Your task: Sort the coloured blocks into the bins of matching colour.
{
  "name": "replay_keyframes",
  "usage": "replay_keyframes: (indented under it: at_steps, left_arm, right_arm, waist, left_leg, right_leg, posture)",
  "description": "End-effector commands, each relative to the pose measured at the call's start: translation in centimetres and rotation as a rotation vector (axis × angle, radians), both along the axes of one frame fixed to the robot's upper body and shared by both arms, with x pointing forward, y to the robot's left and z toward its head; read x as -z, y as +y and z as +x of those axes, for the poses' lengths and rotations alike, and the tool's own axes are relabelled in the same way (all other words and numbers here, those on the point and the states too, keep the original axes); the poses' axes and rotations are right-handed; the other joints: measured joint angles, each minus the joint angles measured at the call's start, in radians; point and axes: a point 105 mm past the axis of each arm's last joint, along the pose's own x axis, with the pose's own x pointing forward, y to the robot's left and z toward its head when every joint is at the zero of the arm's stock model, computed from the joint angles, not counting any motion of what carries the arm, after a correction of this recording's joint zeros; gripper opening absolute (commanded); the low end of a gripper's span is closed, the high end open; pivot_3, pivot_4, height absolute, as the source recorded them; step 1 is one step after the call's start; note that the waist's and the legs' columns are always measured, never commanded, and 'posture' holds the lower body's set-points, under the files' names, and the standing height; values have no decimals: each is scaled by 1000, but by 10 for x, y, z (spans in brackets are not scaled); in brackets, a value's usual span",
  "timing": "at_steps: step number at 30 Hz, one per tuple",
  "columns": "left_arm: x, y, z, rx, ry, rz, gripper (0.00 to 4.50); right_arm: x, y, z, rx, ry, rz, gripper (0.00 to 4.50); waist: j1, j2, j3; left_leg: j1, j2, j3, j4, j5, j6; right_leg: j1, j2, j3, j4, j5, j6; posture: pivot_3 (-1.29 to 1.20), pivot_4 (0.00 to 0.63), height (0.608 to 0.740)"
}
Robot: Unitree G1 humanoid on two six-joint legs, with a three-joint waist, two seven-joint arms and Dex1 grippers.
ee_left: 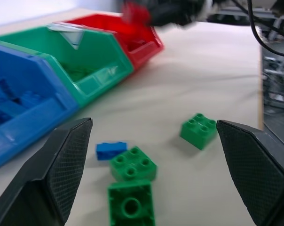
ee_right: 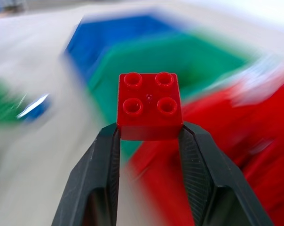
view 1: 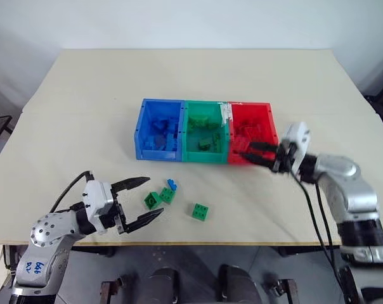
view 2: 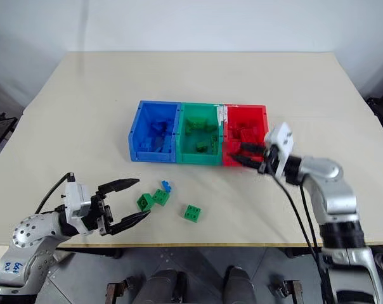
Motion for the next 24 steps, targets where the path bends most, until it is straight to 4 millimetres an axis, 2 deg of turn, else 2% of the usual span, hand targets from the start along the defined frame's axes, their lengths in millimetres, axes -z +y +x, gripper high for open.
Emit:
replay_keyframes:
  at_steps: [1,4,6,11,14,15,17,19,20,24]
  left_arm:
    - [-13,1,-2,-23,-57,-14,4500]
    - [-14,2,-3,-35,-62,-10,4500]
    - [-15,3,-4,-41,-66,-7,4500]
    - [-16,5,-4,-49,-71,2,4500]
    - [-17,6,-5,-50,-69,6,4500]
    - [-16,6,-6,-50,-66,6,4500]
    - [-16,7,-6,-48,-61,8,4500]
    - [-14,9,-4,-50,-32,2,4500]
    - [-13,9,-4,-38,-20,10,4500]
    - [-6,7,-3,29,20,46,4500]
  right_arm:
    - [-15,-16,32,174,-64,7,1381]
    - [-20,-19,52,244,-91,-6,1381]
    - [-21,-16,58,238,-89,4,1381]
    - [-17,-14,62,225,-71,-7,3077]
    - [-19,-20,56,203,-88,-12,4099]
    - [-20,-23,52,187,-95,-10,4463]
    - [-22,-27,43,152,-118,-9,4463]
    - [-23,-29,24,68,-148,-1,4463]
    - [-21,-28,8,-16,-138,21,4463]
    - [12,-45,-39,-129,-92,-92,4463]
  waist:
    - [-2,0,0]
    - [-4,0,0]
    - [-11,0,0]
    - [-17,0,0]
    - [-17,0,0]
    - [-15,0,0]
    - [-13,0,0]
    - [-10,0,0]
    - [-9,0,0]
    - [-1,0,0]
  left_leg:
    - [0,0,0,0,0,0]
    - [-1,-1,0,0,0,0]
    - [-1,-1,0,-1,0,0]
    - [-1,-1,2,-3,0,0]
    - [-1,-1,2,-3,0,0]
    - [-1,-1,2,-3,0,0]
    - [-1,-1,2,-3,0,0]
    - [-1,-1,2,-3,0,0]
    - [-1,-1,2,-3,0,0]
    - [-2,-1,3,-4,-1,1]
  right_leg:
    - [0,0,0,0,0,0]
    - [-1,0,0,0,0,0]
    - [-1,0,0,0,0,0]
    - [-1,0,-1,-1,0,0]
    - [-1,0,-1,-2,0,0]
    - [-1,0,-1,-2,0,0]
    - [-1,0,-1,-1,0,0]
    - [-1,0,-1,-2,0,0]
    - [-1,0,-1,-2,0,0]
    - [0,0,-2,-3,0,0]
  posture:
    - [0,150,740]
    - [0,150,740]
    - [0,150,740]
    - [0,150,740]
    - [0,150,740]
    - [0,150,740]
    - [0,150,740]
    - [0,150,740]
    - [0,150,740]
    - [0,150,740]
